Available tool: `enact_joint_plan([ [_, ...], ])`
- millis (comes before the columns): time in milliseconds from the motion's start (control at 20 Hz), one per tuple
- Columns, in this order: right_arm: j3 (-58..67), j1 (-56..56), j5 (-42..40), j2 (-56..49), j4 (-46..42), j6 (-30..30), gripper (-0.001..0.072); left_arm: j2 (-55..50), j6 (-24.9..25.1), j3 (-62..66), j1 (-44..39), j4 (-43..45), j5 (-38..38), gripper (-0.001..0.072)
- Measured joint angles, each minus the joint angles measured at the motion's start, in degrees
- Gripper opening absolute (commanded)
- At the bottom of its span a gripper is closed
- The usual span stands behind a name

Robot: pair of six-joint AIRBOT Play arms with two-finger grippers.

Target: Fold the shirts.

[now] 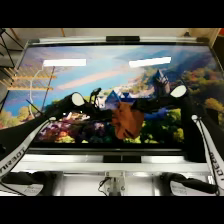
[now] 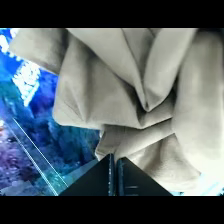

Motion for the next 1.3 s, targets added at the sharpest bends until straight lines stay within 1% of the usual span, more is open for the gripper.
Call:
enact_joint_plan([
  [50,0.00,0.00,-0.04,-0.94,1.88,-0.48,0.0081,0.00,0.00,0.00,0.07,0.00,-0.02,0.0035],
  [250,0.57,-0.37,0.11,-2.03,5.86,-3.74,0.0081,0.66,0.02,0.00,0.22,0.24,-0.11,0.0033],
  [400,3.65,-1.46,1.36,0.87,6.91,-7.02,0.0081,4.24,0.02,0.85,1.16,1.79,0.07,0.0033],
  [600,12.46,-4.42,1.66,8.66,7.39,-8.98,0.0081,14.88,0.04,6.32,4.79,6.23,0.24,0.0033],
  [800,22.93,-7.21,0.59,18.69,7.80,-9.70,0.0081,28.24,0.02,16.33,9.03,9.68,1.33,0.0033],
  [900,26.32,-7.80,-0.22,23.69,8.13,-9.75,0.0081,34.42,-0.02,20.39,10.40,11.37,2.80,0.0033],
  [1000,28.15,-8.11,0.04,28.20,7.37,-9.25,0.0082,39.58,-1.16,22.67,11.43,14.51,2.73,0.0033],
  [1050,28.70,-8.17,1.29,30.14,5.84,-8.24,0.0082,41.59,-2.69,23.39,11.87,17.09,1.38,0.0033],
  [1150,29.35,-8.31,4.42,32.57,1.70,-5.99,0.0082,43.95,-5.95,23.80,12.41,22.36,-3.65,0.0033],
  [1300,29.14,-8.33,9.14,32.63,-3.80,-2.16,0.0082,45.51,-8.94,20.00,12.79,27.12,-9.25,0.0033],
])
